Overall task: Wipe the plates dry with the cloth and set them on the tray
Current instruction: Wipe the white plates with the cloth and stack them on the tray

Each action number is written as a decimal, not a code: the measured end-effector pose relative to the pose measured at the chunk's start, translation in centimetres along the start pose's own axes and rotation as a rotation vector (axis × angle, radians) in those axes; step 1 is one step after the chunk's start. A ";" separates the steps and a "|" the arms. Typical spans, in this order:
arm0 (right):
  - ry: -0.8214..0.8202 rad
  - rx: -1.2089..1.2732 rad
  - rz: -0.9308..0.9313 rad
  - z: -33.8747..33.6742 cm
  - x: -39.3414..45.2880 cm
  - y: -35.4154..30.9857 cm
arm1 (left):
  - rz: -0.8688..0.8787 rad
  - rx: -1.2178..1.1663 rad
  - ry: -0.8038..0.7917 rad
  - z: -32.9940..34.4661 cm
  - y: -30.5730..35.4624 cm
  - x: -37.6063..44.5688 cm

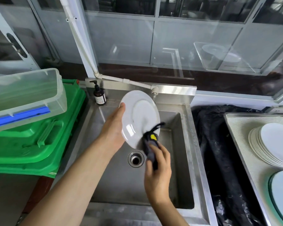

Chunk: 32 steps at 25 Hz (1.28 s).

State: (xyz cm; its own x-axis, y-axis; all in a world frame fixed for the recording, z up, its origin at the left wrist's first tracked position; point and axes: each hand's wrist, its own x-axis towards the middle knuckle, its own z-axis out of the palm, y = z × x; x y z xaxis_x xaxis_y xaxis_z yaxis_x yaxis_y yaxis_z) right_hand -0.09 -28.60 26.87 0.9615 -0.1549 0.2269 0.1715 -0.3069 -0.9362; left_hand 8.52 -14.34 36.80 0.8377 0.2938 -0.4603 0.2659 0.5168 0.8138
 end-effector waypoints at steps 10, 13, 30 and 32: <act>0.052 -0.121 0.083 -2.3 10.7 -1.5 | -0.021 0.120 -0.121 -0.6 -1.4 -1.0; -0.116 -0.127 -0.239 -1.2 10.3 -4.0 | 0.030 0.148 -0.119 0.2 -2.5 -1.4; -0.272 -0.173 -0.256 0.1 5.5 -4.4 | -0.024 0.056 0.033 -0.4 -0.3 0.0; -0.304 -0.188 -0.254 0.1 3.8 -3.7 | -0.029 0.044 0.057 -0.8 -0.3 0.2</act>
State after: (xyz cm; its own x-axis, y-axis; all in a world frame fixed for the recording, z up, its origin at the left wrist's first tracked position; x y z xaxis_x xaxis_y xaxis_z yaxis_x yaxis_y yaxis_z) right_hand 2.98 -27.99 31.17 0.9182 0.2219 0.3281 0.3955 -0.4694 -0.7895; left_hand 8.21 -13.83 36.18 0.8012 0.3247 -0.5026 0.3116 0.4907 0.8137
